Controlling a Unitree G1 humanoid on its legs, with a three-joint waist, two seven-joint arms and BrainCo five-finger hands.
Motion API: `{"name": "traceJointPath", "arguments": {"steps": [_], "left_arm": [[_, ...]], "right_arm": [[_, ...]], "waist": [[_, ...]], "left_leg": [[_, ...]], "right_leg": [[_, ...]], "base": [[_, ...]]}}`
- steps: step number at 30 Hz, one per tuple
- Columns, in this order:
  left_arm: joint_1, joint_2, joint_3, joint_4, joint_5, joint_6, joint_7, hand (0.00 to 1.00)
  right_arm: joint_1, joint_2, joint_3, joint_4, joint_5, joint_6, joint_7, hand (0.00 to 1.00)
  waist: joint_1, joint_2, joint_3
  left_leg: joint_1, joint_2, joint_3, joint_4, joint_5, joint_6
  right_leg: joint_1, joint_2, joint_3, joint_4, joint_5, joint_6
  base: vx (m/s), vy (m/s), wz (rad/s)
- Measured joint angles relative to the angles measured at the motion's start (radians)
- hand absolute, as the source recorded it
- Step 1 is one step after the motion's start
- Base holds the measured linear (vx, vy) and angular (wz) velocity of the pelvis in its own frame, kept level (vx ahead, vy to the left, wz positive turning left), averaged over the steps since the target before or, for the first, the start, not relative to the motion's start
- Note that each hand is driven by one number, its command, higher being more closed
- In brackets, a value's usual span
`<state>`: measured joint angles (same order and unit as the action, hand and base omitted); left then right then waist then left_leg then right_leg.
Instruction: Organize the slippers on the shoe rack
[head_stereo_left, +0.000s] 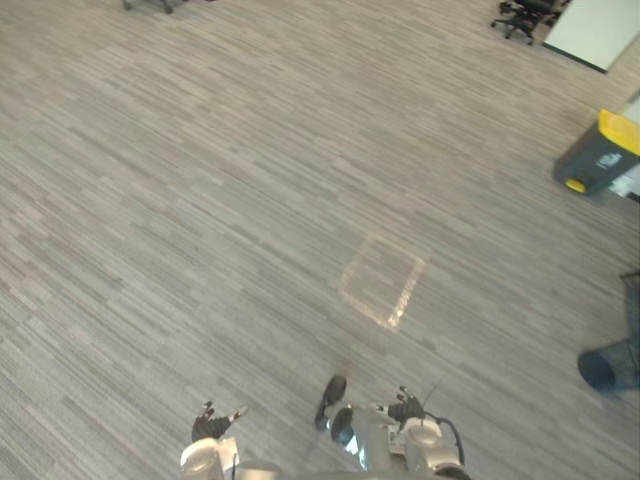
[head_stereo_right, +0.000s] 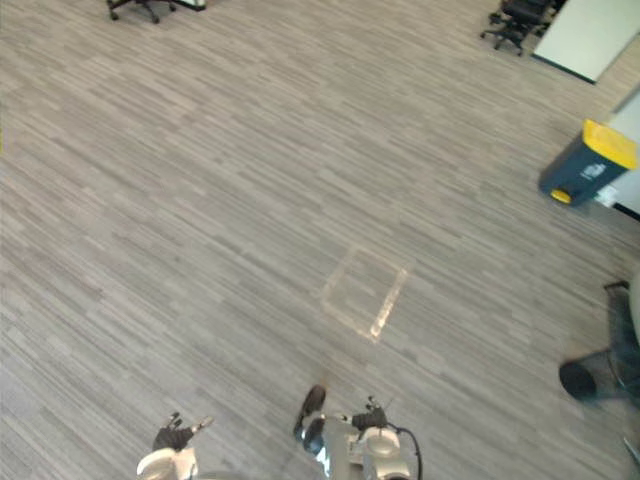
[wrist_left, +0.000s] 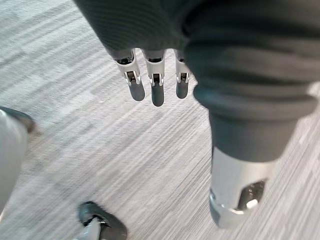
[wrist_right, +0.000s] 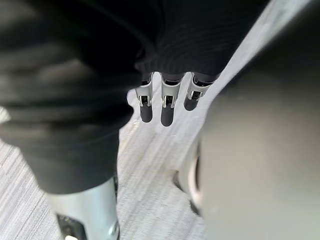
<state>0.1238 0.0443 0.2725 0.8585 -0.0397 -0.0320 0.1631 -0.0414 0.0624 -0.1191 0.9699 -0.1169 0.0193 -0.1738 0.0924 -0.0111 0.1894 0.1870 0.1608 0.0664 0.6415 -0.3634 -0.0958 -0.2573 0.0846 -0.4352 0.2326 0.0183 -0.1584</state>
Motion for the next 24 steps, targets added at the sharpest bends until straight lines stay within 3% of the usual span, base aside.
{"name": "traceJointPath", "arguments": {"steps": [1, 2, 3, 6, 7, 8, 9, 10, 11, 12, 13, 14, 17, 18, 19, 20, 21, 24], "left_arm": [[0.009, -0.016, 0.026, -0.001, 0.000, 0.002, 0.000, 0.00], [0.012, -0.021, 0.033, -0.001, 0.000, 0.002, 0.001, 0.00], [0.015, -0.030, 0.043, -0.002, 0.000, 0.004, 0.000, 0.00], [0.012, -0.016, 0.038, -0.025, -0.001, 0.000, -0.011, 0.00], [0.015, -0.010, 0.024, -0.037, -0.002, -0.002, -0.010, 0.00], [0.017, 0.000, 0.019, -0.048, -0.002, -0.003, -0.011, 0.00], [0.017, -0.003, 0.019, -0.051, -0.002, -0.003, -0.011, 0.00], [0.023, -0.015, 0.025, -0.066, -0.004, -0.005, -0.010, 0.00], [0.030, -0.023, 0.025, -0.071, -0.006, -0.006, -0.010, 0.00], [0.031, -0.024, 0.025, -0.071, -0.006, -0.006, -0.010, 0.00], [0.043, -0.036, 0.024, -0.068, -0.016, -0.006, -0.010, 0.00], [0.043, -0.030, 0.023, -0.070, -0.027, -0.007, -0.010, 0.00], [0.044, -0.030, 0.022, -0.068, -0.031, -0.003, -0.010, 0.00], [0.045, -0.025, 0.016, -0.064, -0.030, -0.003, -0.010, 0.00], [0.045, -0.016, 0.001, -0.059, -0.031, -0.001, -0.010, 0.00], [0.045, -0.015, -0.001, -0.059, -0.031, 0.000, -0.010, 0.00], [0.039, -0.005, -0.021, -0.059, -0.032, -0.001, -0.010, 0.00], [0.019, -0.001, -0.025, -0.059, -0.034, -0.001, -0.010, 0.00]], "right_arm": [[0.003, 0.006, 0.006, -0.009, 0.001, 0.001, 0.000, 0.00], [0.004, 0.010, 0.009, -0.012, 0.002, 0.002, 0.000, 0.00], [0.002, 0.010, 0.021, -0.010, 0.003, 0.006, 0.000, 0.00], [-0.002, 0.011, 0.024, -0.008, 0.006, 0.009, -0.003, 0.00], [-0.007, 0.010, 0.025, -0.004, 0.008, 0.008, -0.005, 0.00], [-0.013, 0.010, 0.028, 0.008, 0.009, 0.008, -0.004, 0.00], [-0.014, 0.010, 0.026, 0.010, 0.009, 0.009, -0.005, 0.00], [-0.028, 0.010, 0.025, 0.028, 0.008, 0.008, -0.005, 0.00], [-0.034, 0.009, 0.023, 0.031, 0.008, 0.009, -0.006, 0.00], [-0.035, 0.009, 0.023, 0.031, 0.009, 0.009, -0.006, 0.00], [-0.030, 0.005, 0.030, 0.032, 0.008, 0.010, -0.005, 0.00], [-0.028, 0.001, 0.036, 0.028, 0.008, 0.009, -0.005, 0.00], [-0.029, 0.006, 0.025, 0.012, 0.008, 0.008, -0.010, 0.00], [-0.022, 0.008, 0.023, -0.009, 0.008, 0.007, -0.013, 0.00], [-0.019, 0.009, 0.022, -0.013, 0.007, 0.007, -0.013, 0.00], [-0.018, 0.009, 0.020, -0.012, 0.007, 0.007, -0.013, 0.00], [-0.008, 0.009, 0.004, -0.011, 0.006, 0.008, -0.012, 0.00], [0.016, 0.009, 0.000, -0.008, 0.002, 0.010, -0.011, 0.00]], "waist": [[0.002, 0.022, -0.001], [0.005, 0.028, -0.002], [0.017, 0.038, 0.002], [0.038, 0.010, 0.017], [0.054, -0.004, 0.022], [0.065, -0.015, 0.029], [0.067, -0.018, 0.031], [0.072, -0.021, 0.041], [0.077, -0.010, 0.048], [0.077, -0.008, 0.050], [0.090, -0.002, 0.050], [0.097, -0.023, 0.050], [0.101, -0.026, 0.048], [0.101, -0.027, 0.047], [0.101, -0.031, 0.044], [0.100, -0.032, 0.043], [0.092, -0.032, 0.042], [0.069, -0.033, 0.041]], "left_leg": [[-0.075, 0.026, -0.011, 0.189, 0.112, 0.022], [-0.114, 0.039, -0.021, 0.265, 0.162, 0.030], [-0.234, 0.068, -0.024, 0.495, 0.136, 0.038], [-0.392, 0.047, -0.022, 0.567, 0.059, 0.082], [-0.457, 0.020, -0.025, 0.474, 0.033, 0.102], [-0.498, -0.013, -0.042, 0.325, 0.020, 0.096], [-0.510, -0.022, -0.050, 0.274, 0.019, 0.093], [-0.532, -0.068, -0.106, 0.041, 0.045, 0.066], [-0.537, -0.096, -0.188, -0.168, 0.115, 0.035], [-0.538, -0.098, -0.200, -0.197, 0.149, 0.021], [-0.511, -0.118, -0.208, -0.218, 0.288, 0.005], [-0.517, -0.140, -0.177, -0.174, 0.246, 0.040], [-0.493, -0.138, -0.111, -0.103, 0.158, 0.077], [-0.454, -0.135, -0.068, -0.084, 0.109, 0.099], [-0.400, -0.128, -0.015, -0.083, 0.068, 0.110], [-0.383, -0.127, -0.001, -0.083, 0.058, 0.114], [-0.311, -0.124, 0.041, -0.089, 0.028, 0.130], [-0.223, -0.109, 0.079, -0.140, 0.008, 0.138]], "right_leg": [[0.040, 0.040, 0.031, -0.029, -0.010, -0.008], [0.058, 0.055, 0.045, -0.041, -0.014, -0.012], [0.122, 0.095, 0.102, -0.064, -0.037, -0.026], [0.262, 0.095, 0.213, -0.106, -0.083, -0.015], [0.318, 0.074, 0.277, -0.125, -0.107, 0.004], [0.352, 0.050, 0.326, -0.135, -0.128, 0.028], [0.362, 0.042, 0.338, -0.133, -0.132, 0.033], [0.388, 0.011, 0.383, -0.132, -0.160, 0.063], [0.406, -0.008, 0.419, -0.130, -0.199, 0.086], [0.411, -0.012, 0.428, -0.126, -0.207, 0.093], [0.427, -0.033, 0.457, -0.096, -0.251, 0.130], [0.435, -0.068, 0.451, -0.068, -0.267, 0.149], [0.416, -0.098, 0.448, 0.035, -0.276, 0.180], [0.377, -0.116, 0.442, 0.177, -0.288, 0.208], [0.286, -0.146, 0.421, 0.416, -0.267, 0.251], [0.261, -0.157, 0.407, 0.486, -0.258, 0.266], [0.186, -0.219, 0.295, 0.692, -0.254, 0.271], [0.121, -0.259, 0.157, 0.733, -0.287, 0.215]], "base": [[0.80, -0.133, -0.53], [0.63, -0.029, -0.95], [0.61, 0.024, -0.96], [0.59, 0.045, -1.00], [0.50, 0.159, -1.11], [0.59, 0.213, -1.08], [0.46, 0.259, -0.91], [0.45, 0.309, -0.81], [0.44, 0.327, -0.78], [0.44, 0.360, -0.79], [0.59, 0.428, -0.66], [0.51, 0.356, -0.65], [0.45, 0.283, -0.65], [0.37, 0.256, -1.01], [0.44, 0.301, -1.03], [0.50, 0.296, -1.10], [0.36, 0.174, -0.68], [0.30, 0.086, -0.46]]}}
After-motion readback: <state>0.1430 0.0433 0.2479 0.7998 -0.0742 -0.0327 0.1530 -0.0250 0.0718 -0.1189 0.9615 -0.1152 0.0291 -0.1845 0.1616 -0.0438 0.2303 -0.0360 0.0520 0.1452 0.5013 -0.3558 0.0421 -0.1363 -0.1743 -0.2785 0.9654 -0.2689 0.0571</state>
